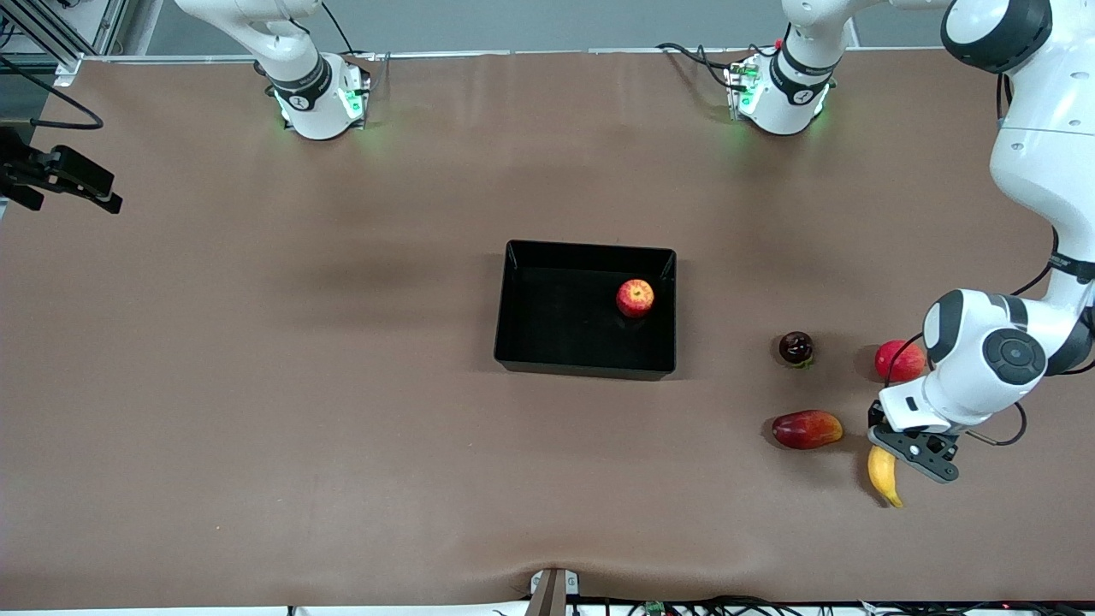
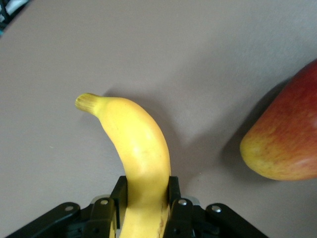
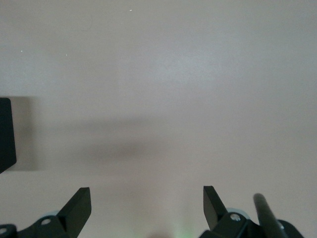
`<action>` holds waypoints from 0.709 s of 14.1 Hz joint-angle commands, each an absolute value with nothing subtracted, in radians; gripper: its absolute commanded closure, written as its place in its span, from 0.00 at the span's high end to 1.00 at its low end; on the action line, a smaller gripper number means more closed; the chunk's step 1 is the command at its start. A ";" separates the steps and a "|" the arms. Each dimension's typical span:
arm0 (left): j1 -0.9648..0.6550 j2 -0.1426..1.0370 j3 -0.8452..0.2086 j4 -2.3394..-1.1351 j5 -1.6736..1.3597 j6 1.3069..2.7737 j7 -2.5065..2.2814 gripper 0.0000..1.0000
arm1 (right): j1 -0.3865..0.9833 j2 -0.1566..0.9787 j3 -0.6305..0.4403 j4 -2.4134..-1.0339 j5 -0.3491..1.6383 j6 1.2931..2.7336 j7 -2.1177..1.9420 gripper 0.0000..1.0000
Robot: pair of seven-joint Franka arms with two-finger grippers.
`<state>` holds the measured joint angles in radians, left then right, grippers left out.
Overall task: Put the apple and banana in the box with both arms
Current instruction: 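Lift the banana with the left gripper and carry it over the box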
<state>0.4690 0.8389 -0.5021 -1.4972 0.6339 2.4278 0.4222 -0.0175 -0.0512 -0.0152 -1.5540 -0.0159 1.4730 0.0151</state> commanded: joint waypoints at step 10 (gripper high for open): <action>0.460 0.735 -0.891 -1.356 0.508 1.904 -0.056 0.00 | -0.087 -0.067 0.054 -1.560 -0.031 1.465 0.015 1.00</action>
